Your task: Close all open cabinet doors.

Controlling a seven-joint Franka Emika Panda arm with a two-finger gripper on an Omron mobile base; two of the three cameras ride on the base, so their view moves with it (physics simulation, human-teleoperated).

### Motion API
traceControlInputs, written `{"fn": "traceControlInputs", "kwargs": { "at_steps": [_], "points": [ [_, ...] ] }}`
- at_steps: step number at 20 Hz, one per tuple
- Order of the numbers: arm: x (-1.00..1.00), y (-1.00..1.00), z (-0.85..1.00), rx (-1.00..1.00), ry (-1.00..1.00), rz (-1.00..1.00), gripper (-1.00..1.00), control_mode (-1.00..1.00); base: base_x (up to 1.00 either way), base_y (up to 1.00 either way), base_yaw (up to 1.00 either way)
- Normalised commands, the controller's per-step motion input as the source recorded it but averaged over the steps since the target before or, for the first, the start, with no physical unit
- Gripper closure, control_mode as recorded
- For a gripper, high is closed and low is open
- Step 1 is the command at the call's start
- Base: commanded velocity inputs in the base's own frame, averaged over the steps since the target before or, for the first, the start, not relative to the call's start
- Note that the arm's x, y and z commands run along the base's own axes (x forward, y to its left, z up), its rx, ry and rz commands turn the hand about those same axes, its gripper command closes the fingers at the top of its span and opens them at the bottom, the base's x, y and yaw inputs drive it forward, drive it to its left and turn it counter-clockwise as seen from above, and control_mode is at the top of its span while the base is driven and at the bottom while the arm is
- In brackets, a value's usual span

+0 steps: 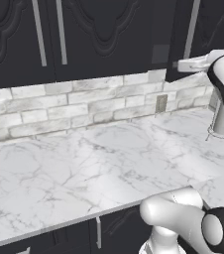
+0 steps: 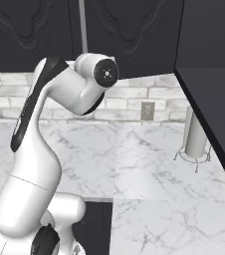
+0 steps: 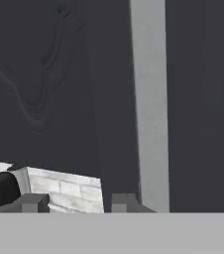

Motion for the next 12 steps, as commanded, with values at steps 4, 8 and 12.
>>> {"fn": "traceControlInputs", "kwargs": {
  "at_steps": [4,8,12],
  "points": [
    [0.77,0.23,0.00,0.00,0.01,0.09,-1.00,-1.00,0.00,0.00,0.00],
    [0.78,0.24,0.00,0.00,0.00,0.08,-1.00,-1.00,0.00,0.00,0.00],
    [0.79,0.23,0.00,0.00,0.00,0.08,-1.00,-1.00,0.00,0.00,0.00]
  ]
}}
